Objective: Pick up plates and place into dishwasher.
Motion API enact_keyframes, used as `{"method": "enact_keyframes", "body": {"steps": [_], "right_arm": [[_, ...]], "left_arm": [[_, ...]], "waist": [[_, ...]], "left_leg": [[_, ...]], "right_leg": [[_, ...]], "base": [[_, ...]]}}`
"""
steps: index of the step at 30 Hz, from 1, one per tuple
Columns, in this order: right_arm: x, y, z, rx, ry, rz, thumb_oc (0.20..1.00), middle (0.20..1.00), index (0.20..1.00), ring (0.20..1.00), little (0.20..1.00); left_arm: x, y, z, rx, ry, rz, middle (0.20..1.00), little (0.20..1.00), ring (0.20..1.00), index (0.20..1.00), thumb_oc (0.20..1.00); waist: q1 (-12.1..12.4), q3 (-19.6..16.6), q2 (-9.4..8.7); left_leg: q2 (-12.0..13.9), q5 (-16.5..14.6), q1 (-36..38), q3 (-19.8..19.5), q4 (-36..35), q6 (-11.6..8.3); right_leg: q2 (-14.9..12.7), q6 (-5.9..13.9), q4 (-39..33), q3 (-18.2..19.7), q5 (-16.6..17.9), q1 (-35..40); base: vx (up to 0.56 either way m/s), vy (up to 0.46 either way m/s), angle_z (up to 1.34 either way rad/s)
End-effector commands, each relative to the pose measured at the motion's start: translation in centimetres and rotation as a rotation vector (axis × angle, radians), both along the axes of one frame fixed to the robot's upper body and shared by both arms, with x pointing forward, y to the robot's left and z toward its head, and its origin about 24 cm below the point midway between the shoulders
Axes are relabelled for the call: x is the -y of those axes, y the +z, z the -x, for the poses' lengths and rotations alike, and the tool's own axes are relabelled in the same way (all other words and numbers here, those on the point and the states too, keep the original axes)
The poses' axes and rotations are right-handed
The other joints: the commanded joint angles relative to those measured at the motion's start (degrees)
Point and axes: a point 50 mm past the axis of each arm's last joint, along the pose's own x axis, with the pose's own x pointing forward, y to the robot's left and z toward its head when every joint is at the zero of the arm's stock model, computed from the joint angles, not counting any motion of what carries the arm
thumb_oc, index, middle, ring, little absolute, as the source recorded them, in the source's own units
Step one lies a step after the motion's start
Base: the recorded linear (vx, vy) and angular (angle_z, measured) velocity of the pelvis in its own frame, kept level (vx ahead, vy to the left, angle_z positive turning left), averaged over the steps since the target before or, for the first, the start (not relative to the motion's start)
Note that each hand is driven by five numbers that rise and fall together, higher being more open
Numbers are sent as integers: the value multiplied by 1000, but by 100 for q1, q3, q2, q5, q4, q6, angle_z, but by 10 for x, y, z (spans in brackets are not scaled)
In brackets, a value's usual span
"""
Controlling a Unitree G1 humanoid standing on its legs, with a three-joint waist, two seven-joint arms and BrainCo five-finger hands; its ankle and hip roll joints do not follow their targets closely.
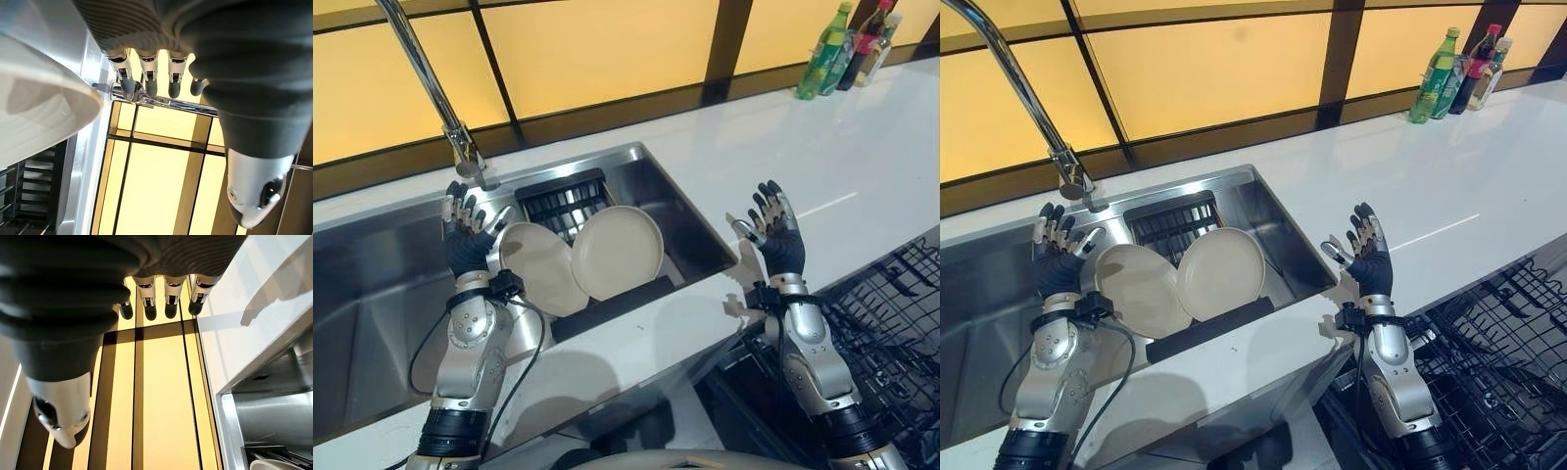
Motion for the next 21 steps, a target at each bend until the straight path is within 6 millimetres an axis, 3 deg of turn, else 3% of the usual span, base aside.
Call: {"method": "enact_keyframes", "body": {"steps": [1, 12, 17, 21], "right_arm": [[2, 28, -2, 147, 3, 18, 1000, 1000, 1000, 1000, 1000], [3, 26, -2, 132, 6, 25, 1000, 1000, 1000, 1000, 1000], [6, 25, 0, 118, 7, 32, 1000, 1000, 1000, 1000, 1000], [7, 23, -1, 101, 18, 54, 1000, 1000, 1000, 1000, 1000]], "left_arm": [[-3, 16, 2, 126, -10, 11, 1000, 1000, 1000, 1000, 1000], [-13, 28, 7, 163, 45, -161, 1000, 1000, 1000, 1000, 1000], [-31, 33, 9, 133, 107, -266, 1000, 1000, 1000, 1000, 1000], [-62, 34, 12, 64, 226, -389, 1000, 1000, 1000, 1000, 1000]], "waist": [[227, -351, 218], [259, -380, 244], [255, -415, 288], [242, -464, 352]], "left_leg": [[297, -402, 131, 65, 36, -117], [301, -399, 157, 25, 17, -133], [304, -381, 140, 21, 7, -156], [294, -363, 120, 40, -3, -179]], "right_leg": [[67, 82, 216, -376, 352, -553], [59, 81, 239, -416, 313, -531], [47, 82, 215, -412, 310, -530], [15, 86, 201, -407, 311, -547]], "base": [[0, 0, 0], [15, 2, 2], [21, 23, 3], [44, 67, 3]]}}
